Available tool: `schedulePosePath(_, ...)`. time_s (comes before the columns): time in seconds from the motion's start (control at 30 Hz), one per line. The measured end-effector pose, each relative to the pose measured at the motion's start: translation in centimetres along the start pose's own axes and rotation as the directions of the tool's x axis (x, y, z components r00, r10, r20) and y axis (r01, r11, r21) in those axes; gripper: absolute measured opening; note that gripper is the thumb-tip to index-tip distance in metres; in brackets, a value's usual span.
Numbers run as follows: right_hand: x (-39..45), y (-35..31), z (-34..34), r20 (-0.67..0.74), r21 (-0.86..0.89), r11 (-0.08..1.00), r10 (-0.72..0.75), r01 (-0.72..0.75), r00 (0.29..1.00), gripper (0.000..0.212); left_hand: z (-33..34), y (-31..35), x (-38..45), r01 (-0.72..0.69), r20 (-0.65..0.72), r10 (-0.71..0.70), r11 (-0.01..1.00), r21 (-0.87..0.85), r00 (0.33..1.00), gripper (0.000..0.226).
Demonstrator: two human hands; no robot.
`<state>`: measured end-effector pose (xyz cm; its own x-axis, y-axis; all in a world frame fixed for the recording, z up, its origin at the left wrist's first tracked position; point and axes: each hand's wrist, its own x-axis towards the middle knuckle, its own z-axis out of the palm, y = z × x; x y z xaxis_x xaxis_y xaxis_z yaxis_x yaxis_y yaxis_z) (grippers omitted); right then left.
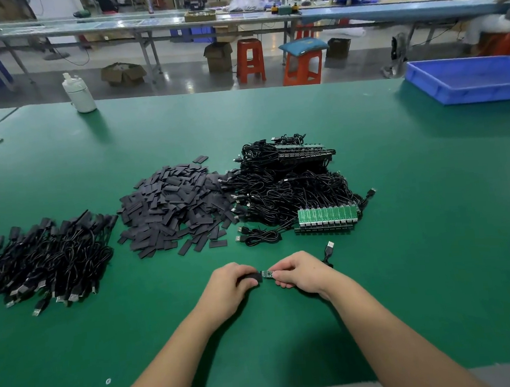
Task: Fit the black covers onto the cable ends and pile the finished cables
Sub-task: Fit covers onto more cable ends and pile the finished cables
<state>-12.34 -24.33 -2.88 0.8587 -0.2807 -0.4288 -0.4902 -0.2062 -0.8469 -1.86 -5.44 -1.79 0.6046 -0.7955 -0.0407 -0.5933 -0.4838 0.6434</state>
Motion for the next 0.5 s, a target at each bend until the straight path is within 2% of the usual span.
schedulePosePath(0.17, 0.04, -0.11, -0.27, 0.028, 0.039, 0.999, 0.018, -0.019, 0.999, 0.013, 0.26, -0.25, -0.27, 0.029, -0.117, -0.05, 0.985, -0.169, 0.992, 0.016)
schedulePosePath(0.5, -0.27, -0.62, -0.3, 0.045, 0.086, 0.996, 0.029, -0.033, 0.999, 0.015, 0.63, -0.14, -0.31, 0.012, -0.13, -0.046, 0.969, -0.247, 0.991, 0.017)
